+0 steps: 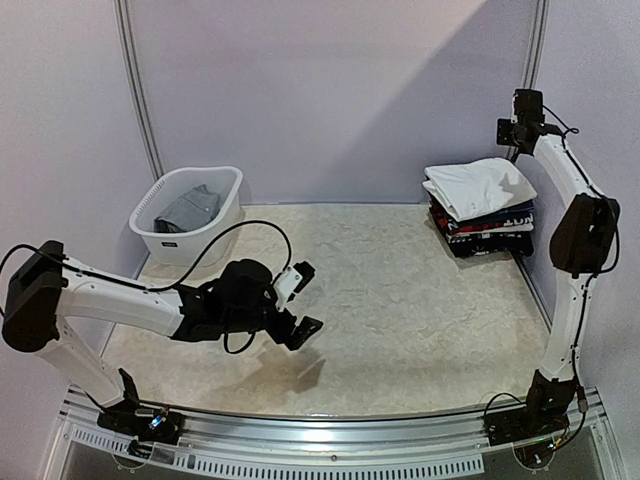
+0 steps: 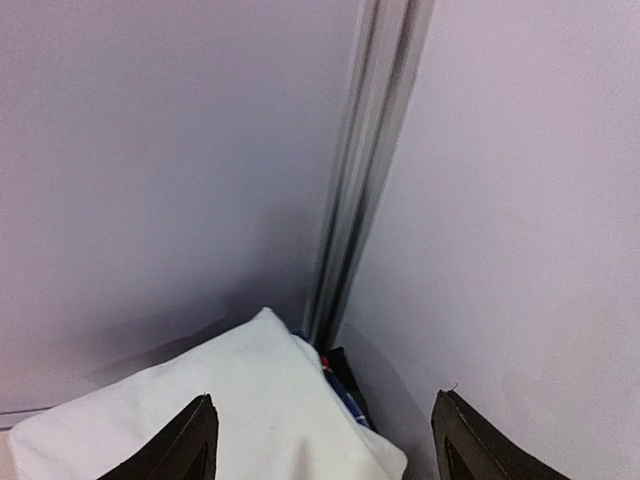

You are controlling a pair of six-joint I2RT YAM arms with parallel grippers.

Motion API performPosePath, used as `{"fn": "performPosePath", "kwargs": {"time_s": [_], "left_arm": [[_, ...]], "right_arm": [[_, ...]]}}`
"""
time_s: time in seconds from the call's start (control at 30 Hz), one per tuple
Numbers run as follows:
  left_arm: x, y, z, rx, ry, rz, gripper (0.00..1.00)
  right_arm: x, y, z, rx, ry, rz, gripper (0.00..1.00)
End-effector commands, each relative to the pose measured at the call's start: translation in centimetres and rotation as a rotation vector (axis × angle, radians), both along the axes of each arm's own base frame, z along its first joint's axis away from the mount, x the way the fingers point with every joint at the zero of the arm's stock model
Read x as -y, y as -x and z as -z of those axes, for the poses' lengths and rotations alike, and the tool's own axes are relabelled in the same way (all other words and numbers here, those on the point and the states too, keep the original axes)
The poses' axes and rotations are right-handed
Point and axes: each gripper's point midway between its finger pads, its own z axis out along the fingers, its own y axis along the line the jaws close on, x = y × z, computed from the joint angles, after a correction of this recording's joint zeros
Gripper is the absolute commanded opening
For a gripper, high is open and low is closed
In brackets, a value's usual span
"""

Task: Fold and stack the mixed laundry pile
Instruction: Place the square-folded T-shirt at the corner of the board, then adjust the square-folded T-shirt at the corner of the board.

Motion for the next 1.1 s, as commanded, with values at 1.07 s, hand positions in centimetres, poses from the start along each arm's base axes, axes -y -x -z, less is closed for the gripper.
{"fn": "performPosePath", "kwargs": {"time_s": [1.07], "left_arm": [[-0.5, 0.2, 0.2, -0.038, 0.018, -0.02, 0.99]], "right_arm": [[4.2, -1.1, 15.1, -0.126, -0.351, -0.059, 0.52]]}}
